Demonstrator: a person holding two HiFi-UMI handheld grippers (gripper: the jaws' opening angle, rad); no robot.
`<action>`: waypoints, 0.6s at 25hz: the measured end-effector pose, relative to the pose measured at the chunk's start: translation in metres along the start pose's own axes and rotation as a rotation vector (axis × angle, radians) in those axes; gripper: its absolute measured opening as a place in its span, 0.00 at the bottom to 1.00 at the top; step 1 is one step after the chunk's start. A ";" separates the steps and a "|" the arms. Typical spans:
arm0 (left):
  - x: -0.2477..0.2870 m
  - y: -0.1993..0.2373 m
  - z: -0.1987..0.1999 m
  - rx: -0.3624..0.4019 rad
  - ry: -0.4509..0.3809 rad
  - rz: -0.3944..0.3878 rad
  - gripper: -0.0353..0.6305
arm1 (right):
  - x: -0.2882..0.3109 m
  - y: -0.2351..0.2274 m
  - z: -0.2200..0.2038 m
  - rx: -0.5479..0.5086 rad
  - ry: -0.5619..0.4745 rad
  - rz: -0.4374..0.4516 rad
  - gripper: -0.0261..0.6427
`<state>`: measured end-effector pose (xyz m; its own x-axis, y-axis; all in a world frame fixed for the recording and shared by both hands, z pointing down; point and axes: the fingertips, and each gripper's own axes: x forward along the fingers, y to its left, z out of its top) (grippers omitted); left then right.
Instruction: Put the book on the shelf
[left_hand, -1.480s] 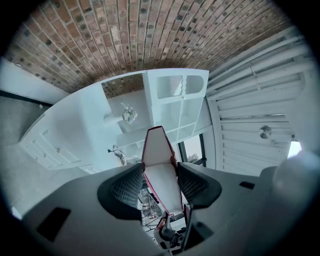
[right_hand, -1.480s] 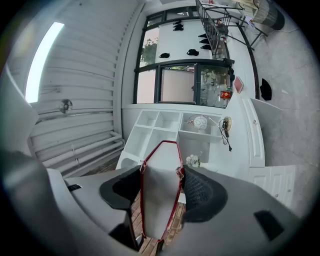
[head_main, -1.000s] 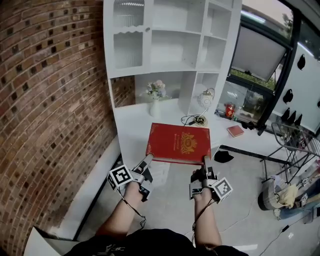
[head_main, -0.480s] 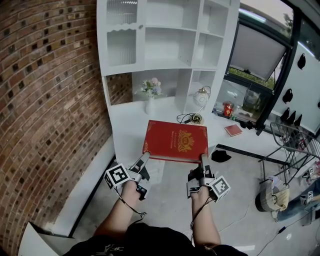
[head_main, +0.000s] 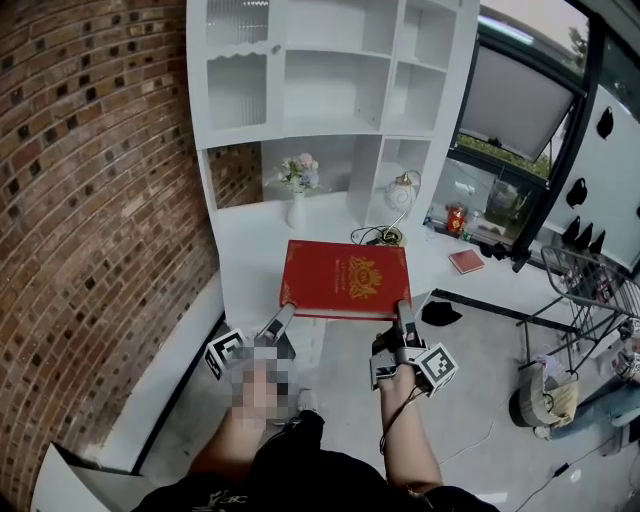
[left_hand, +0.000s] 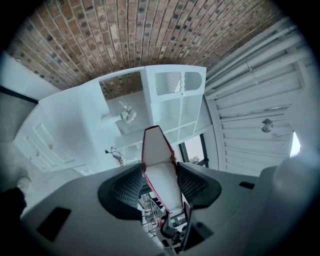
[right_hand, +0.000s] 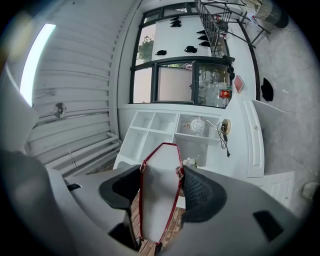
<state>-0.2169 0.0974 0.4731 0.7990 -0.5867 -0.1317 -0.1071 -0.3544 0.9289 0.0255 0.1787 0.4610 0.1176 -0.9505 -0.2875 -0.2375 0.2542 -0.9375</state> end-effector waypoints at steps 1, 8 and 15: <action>0.004 0.002 0.002 0.002 0.001 -0.001 0.39 | 0.005 -0.003 0.001 0.000 -0.001 0.002 0.44; 0.045 0.022 0.023 0.007 -0.006 -0.025 0.39 | 0.050 -0.023 0.010 -0.021 0.009 0.005 0.44; 0.114 0.045 0.054 0.018 -0.001 -0.048 0.39 | 0.119 -0.048 0.028 -0.033 0.011 0.022 0.44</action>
<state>-0.1629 -0.0242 0.4811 0.8027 -0.5697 -0.1763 -0.0795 -0.3951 0.9152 0.0782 0.0585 0.4665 0.1012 -0.9467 -0.3059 -0.2716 0.2695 -0.9239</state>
